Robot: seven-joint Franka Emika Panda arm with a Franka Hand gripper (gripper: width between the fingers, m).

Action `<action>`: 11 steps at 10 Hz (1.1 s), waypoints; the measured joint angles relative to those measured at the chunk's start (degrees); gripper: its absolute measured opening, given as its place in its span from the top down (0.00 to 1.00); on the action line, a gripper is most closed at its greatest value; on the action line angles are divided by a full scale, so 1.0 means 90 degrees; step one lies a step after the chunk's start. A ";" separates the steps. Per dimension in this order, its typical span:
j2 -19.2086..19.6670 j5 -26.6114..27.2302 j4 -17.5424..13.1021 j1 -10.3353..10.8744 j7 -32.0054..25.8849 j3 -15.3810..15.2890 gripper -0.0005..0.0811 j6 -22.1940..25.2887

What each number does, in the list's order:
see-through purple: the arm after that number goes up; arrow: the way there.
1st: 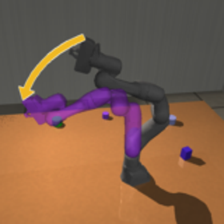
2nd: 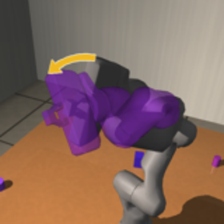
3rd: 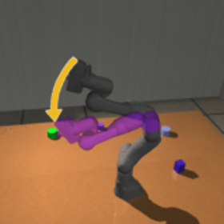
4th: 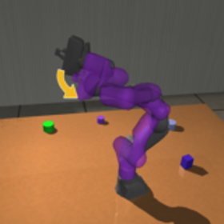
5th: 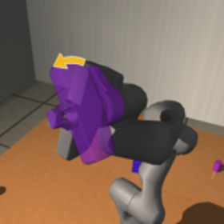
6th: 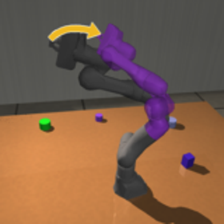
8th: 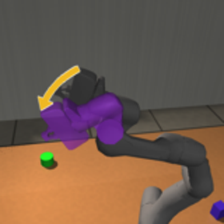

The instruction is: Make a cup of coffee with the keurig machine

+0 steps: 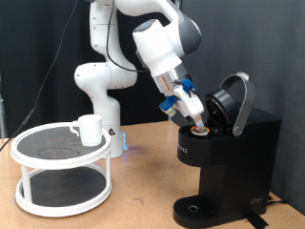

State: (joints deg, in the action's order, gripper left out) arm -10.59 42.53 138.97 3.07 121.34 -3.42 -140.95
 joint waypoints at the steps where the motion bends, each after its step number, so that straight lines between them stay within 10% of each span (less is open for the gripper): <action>1: -0.0100 0.0177 -0.0009 -0.0009 -0.0218 0.0080 0.10 0.0266; 11: -0.0888 0.0446 -0.0488 -0.0073 -0.0330 0.0572 0.09 0.1999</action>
State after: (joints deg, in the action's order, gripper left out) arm -18.58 46.54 134.59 2.42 118.37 1.72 -122.96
